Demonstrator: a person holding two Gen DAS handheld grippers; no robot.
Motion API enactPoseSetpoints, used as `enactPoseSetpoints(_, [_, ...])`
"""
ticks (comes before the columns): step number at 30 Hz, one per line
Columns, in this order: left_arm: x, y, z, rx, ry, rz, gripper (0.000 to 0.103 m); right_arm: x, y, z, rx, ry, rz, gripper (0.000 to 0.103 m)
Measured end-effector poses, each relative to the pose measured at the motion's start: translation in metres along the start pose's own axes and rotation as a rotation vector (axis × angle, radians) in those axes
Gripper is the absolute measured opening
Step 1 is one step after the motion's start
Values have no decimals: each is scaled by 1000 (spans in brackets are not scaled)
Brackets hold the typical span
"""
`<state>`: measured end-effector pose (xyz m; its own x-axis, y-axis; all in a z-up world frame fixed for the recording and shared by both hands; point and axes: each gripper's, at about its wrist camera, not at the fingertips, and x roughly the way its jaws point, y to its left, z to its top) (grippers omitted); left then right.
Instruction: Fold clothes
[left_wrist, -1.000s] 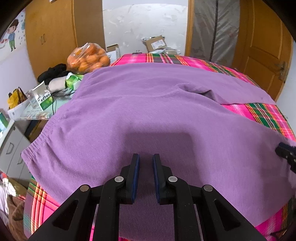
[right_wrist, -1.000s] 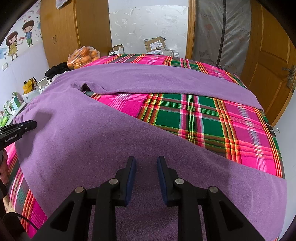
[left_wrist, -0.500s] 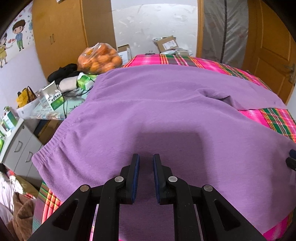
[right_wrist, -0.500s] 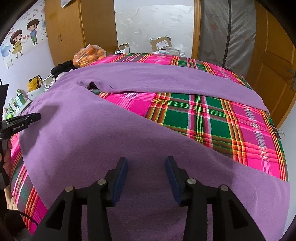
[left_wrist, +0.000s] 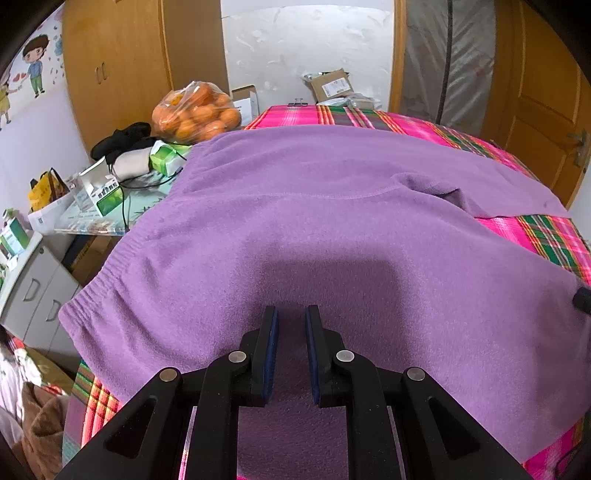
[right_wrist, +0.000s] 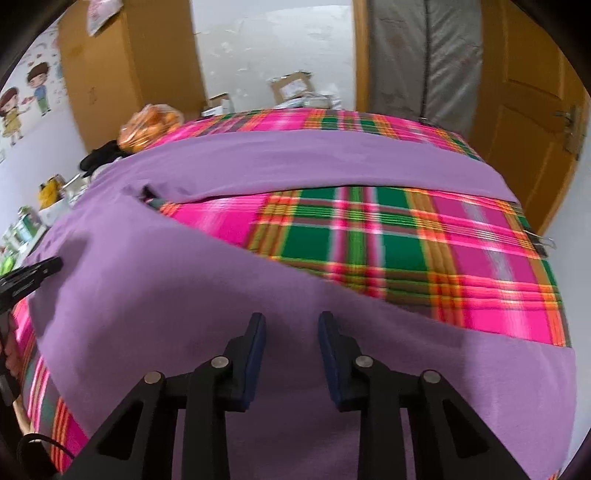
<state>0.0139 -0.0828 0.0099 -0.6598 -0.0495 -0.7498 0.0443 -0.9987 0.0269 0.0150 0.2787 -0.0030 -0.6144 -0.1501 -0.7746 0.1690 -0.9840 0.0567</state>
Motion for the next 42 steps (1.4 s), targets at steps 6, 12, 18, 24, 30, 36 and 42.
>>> enactPoseSetpoints(6, [0,2,0,-5,0,-7,15,-4,-27,1,85,-13,-59,24])
enactPoseSetpoints(12, [-2,-5,0,-6,-1,2,15,-15,-17,-2,51,-40,-57,24])
enactPoseSetpoints(18, [-5,-19,-3,29,-1,-15,16,-5,-15,-6,36,-13,-63,24])
enactPoseSetpoints(24, [-4,-19,-3,24,0,-22,16,-2,-12,-6,24,-11,-78,24])
enactPoseSetpoints(30, [-4,-21,-2,37,0,-7,16,-1,-11,-6,17,-10,-88,26])
enactPoseSetpoints(36, [-4,-18,-2,25,1,-25,16,-2,-12,-7,20,-11,-84,26])
enactPoseSetpoints(42, [-6,-16,-3,14,2,-30,16,-2,-12,-7,19,-11,-85,26])
